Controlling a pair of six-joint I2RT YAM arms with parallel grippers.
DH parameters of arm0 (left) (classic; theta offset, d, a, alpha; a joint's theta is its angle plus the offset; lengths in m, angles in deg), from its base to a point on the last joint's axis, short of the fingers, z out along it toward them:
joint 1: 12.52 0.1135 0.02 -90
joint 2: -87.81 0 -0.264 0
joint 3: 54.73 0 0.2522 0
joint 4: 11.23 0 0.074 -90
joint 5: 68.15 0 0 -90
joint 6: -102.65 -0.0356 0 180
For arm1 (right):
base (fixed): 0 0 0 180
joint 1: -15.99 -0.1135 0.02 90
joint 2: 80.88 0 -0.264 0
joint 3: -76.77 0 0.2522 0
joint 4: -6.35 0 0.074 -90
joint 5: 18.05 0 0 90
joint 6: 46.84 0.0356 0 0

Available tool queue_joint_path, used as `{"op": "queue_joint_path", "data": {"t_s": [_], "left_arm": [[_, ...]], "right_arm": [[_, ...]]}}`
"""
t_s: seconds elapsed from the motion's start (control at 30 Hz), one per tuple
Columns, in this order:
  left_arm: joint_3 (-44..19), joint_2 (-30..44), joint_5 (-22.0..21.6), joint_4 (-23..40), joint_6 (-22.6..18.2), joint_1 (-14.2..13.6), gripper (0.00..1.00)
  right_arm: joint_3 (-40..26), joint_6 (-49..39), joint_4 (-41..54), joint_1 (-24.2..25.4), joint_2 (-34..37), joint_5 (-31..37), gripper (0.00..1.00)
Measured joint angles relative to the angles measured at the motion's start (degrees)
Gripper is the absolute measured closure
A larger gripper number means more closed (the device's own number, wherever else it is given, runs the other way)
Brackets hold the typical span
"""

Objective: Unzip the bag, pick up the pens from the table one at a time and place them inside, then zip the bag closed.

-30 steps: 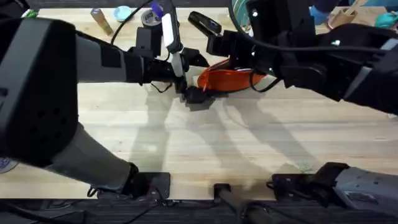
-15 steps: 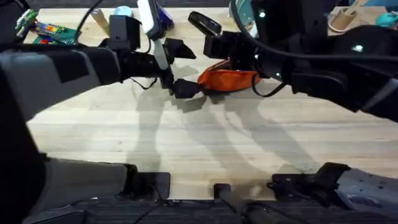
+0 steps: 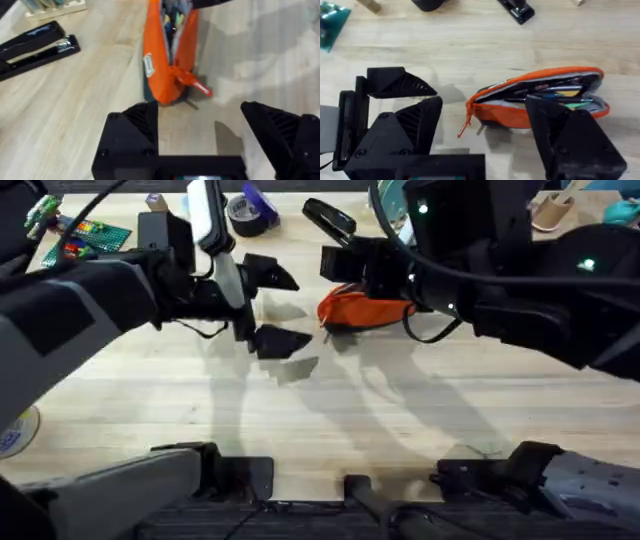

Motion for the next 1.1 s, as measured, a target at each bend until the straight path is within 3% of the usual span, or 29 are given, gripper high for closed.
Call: {"op": "queue_joint_path", "data": {"t_s": [0.23,0.4,0.63,1.1], "left_arm": [[0.01,-0.68,0.83,11.71,-13.78,2.43,0.006],[0.01,-0.68,0.92,13.48,-19.51,5.09,0.004],[0.01,-0.68,0.92,13.56,-22.02,8.17,0.005],[0.01,-0.68,0.92,13.56,-22.84,8.29,0.006]], "right_arm": [[0.0,3.28,2.69,-2.74,0.01,-1.54,0.006],[0.0,4.71,3.02,-5.85,0.0,-1.76,0.006],[0.0,7.25,3.44,-8.82,-0.01,-1.78,0.006],[0.0,10.54,5.52,-9.69,0.64,-1.77,0.006]]}}
